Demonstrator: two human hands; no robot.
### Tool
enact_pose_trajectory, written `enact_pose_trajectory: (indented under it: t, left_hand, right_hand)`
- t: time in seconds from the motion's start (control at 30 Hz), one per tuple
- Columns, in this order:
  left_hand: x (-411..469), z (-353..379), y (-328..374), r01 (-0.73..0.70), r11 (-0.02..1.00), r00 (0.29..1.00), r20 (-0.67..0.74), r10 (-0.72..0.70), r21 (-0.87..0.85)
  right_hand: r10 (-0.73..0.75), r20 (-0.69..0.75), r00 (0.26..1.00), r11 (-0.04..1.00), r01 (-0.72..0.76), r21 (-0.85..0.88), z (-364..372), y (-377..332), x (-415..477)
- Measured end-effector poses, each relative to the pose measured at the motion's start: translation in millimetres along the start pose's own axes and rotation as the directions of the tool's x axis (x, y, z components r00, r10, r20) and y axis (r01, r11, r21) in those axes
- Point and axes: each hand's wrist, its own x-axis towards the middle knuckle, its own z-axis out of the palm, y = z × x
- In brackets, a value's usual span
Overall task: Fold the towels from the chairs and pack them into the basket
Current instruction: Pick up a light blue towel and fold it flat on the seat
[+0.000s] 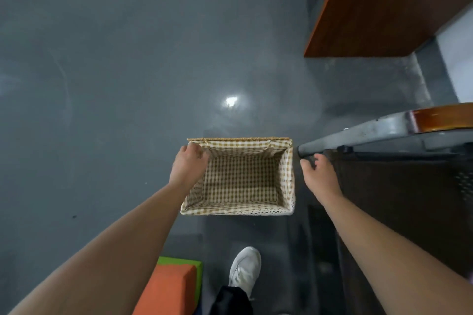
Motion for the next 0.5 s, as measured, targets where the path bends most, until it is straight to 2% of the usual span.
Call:
enact_pose_trajectory:
  t: [0.1,0.27,0.4,0.5]
  left_hand:
    - [-50,-35,89,-0.124,0.991,0.991,0.066,0.12,0.059]
    - [-149,-67,250,-0.34,0.937,0.931,0.168,0.323,0.078]
    - [-222,-57,374,-0.51,0.86,0.84,0.236,0.488,0.035]
    - [-271,-25,459,-0.636,0.771,0.734,0.321,0.598,0.016]
  right_hand:
    - [-0.05,-0.037,0.998,0.999,0.05,-0.001,-76,-26,-58]
    - [-0.047,-0.119,0.992,0.998,0.052,0.041,-218,-43,-153]
    - [0.034,-0.251,0.967,0.992,-0.002,0.127,-329,-23,-203]
    - [0.133,-0.361,0.923,0.976,-0.058,0.212,-402,20,-228]
